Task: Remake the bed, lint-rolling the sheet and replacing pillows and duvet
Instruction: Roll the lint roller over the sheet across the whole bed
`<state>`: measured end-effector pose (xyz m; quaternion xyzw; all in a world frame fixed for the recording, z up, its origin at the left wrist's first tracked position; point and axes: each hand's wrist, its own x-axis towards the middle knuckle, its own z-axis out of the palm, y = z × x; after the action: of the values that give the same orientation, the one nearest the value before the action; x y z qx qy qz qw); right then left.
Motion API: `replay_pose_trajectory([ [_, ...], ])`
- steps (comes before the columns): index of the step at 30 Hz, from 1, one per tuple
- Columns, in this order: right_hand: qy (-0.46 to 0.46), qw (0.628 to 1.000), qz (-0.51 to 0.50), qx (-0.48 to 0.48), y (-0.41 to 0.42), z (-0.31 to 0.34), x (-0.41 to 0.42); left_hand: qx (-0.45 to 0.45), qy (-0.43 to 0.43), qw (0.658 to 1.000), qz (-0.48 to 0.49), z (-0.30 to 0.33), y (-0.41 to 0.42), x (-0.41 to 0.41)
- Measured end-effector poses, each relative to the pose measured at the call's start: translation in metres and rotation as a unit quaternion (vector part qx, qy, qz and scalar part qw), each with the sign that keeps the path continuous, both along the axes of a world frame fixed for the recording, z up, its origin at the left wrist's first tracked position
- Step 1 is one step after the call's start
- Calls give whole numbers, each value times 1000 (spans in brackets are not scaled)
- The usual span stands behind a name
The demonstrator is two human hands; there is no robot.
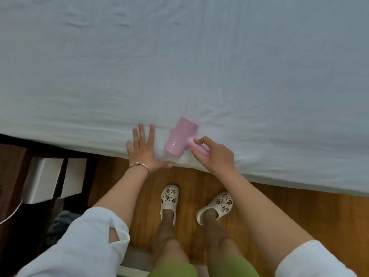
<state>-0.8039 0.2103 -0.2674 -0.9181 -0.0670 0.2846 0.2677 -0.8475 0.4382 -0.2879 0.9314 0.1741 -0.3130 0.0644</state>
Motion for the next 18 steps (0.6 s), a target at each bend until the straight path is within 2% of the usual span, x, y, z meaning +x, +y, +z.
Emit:
replay_pose_trajectory([
  [3,-4,1000,1,-30,-42,2,-11,-22,-12,1000,-18,-3,-26,-6],
  [12,-27,986,-44,-162,-160,45,-49,-72,-10,983,-168,9,-60,-28],
  [15,-35,981,-82,-170,-170,61,-59,-75,-29,984,-161,16,-63,-26],
  [18,-46,987,-70,-137,-142,69,-51,-48,-63,992,-96,20,-64,-17],
])
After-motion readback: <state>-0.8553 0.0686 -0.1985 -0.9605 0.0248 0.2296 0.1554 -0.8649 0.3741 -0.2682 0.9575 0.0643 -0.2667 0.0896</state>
